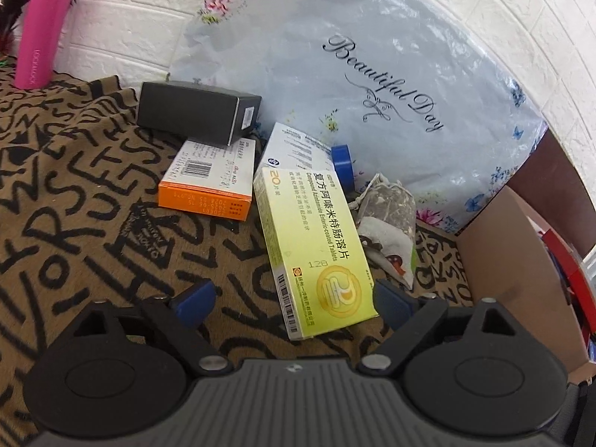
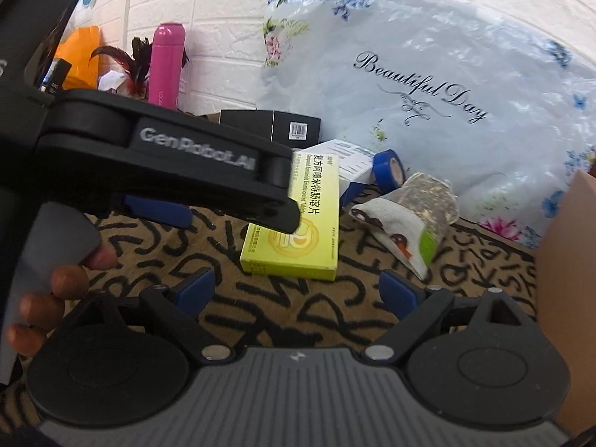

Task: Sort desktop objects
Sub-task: 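Close the left tool on the yellow medicine box and lift it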

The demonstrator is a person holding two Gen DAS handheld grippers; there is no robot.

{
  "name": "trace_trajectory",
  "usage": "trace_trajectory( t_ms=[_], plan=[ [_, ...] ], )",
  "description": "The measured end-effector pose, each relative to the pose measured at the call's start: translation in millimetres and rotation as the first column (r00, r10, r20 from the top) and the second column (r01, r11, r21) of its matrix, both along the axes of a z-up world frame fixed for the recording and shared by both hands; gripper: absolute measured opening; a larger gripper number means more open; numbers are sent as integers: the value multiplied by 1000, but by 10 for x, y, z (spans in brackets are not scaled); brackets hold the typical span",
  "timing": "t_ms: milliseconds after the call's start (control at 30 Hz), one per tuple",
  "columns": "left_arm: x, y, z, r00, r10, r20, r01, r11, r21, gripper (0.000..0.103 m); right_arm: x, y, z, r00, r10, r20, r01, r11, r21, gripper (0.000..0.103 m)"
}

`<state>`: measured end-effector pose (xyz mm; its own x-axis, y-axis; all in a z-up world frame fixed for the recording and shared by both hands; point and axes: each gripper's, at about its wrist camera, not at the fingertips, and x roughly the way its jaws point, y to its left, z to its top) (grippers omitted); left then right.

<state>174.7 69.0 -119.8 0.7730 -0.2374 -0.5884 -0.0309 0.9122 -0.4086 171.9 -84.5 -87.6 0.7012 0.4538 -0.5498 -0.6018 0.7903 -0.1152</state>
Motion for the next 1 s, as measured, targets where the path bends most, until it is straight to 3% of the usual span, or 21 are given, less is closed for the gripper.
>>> trace_trajectory(
  t_ms=[167, 400, 467, 533, 1000],
  plan=[
    [118, 12, -53, 1000, -17, 2, 17, 1000, 17, 77, 148, 90, -86, 1000, -1, -8, 0, 1000, -14, 85],
    [178, 6, -59, 999, -38, -7, 39, 999, 7, 70, 292, 137, -132, 1000, -2, -20, 2, 1000, -5, 77],
    [184, -3, -57, 998, -55, -12, 55, 998, -17, 58, 321, 138, -141, 999, 4, -33, -4, 1000, 4, 69],
    [177, -17, -55, 997, -75, -21, 74, 996, -50, 51, 321, 135, -141, 999, 0, -42, 1, 1000, 8, 66],
    [-318, -282, 14, 994, -85, -74, 78, 993, -83, 46, -104, -246, -77, 992, -31, -119, 37, 998, 48, 66]
  ],
)
